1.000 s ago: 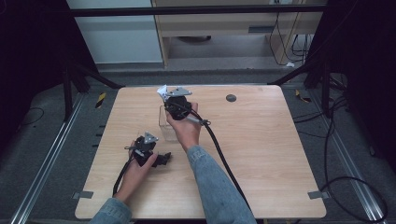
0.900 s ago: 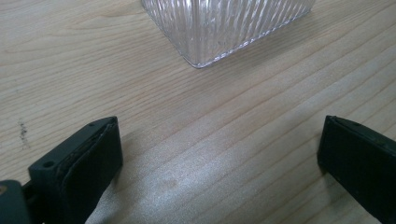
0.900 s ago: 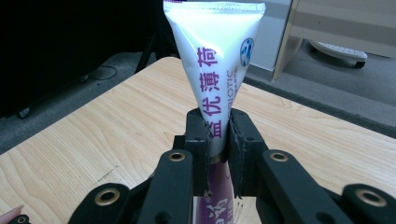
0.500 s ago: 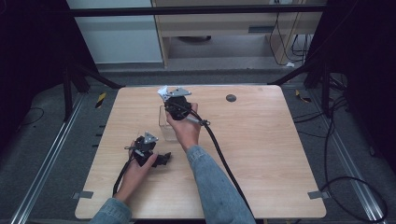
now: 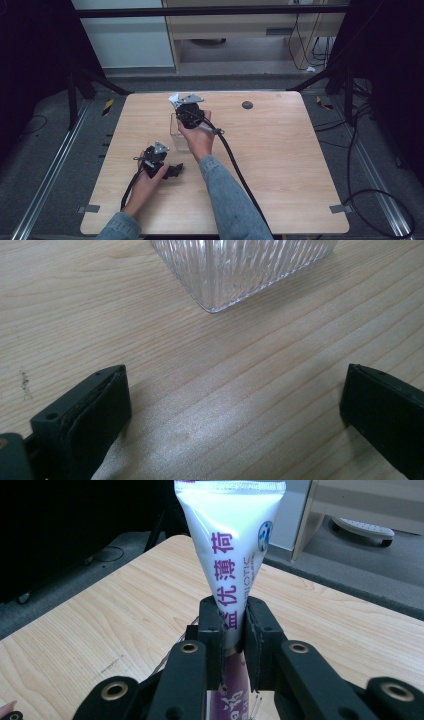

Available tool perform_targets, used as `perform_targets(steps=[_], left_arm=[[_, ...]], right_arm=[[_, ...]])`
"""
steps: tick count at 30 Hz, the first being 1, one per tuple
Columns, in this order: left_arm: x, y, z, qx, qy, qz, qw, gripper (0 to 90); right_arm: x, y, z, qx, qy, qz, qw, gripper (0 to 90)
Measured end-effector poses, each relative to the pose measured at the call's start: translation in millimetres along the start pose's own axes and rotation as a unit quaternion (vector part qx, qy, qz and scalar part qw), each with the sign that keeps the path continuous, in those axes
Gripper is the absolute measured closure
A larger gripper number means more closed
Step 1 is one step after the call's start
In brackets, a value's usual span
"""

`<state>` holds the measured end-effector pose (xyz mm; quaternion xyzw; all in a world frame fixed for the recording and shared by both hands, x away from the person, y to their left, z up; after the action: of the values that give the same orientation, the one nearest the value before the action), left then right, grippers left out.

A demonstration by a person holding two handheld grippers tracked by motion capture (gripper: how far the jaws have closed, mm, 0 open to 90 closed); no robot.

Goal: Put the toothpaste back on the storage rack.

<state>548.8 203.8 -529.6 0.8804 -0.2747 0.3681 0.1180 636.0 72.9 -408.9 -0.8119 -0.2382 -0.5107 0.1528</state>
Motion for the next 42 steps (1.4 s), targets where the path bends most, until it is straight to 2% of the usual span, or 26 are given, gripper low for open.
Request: perform_targets(steps=[18, 42], left_arm=[[0.0, 0.1, 0.0, 0.000, 0.000, -0.001, 1.0000, 0.0], [0.0, 0.0, 0.0, 0.000, 0.000, 0.000, 1.0000, 0.0]], right_arm=[[-2.2, -2.1, 4.4, 0.003, -0.007, 0.005, 1.0000, 79.2], [-3.3, -9.0, 11.5, 0.009, -0.013, -0.003, 0.9999, 78.6]])
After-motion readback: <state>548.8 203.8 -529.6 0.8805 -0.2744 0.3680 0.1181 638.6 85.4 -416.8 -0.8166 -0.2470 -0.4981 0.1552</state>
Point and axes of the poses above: each handheld gripper's, and its own axes: z roughly forward along the jaws, x roughly out of its top, y roughly to its right, the point moved 3 cm from there along z, roughly forward along the jaws, and after that the axes turned 2 degrees about -x, right-handed, at the moved point
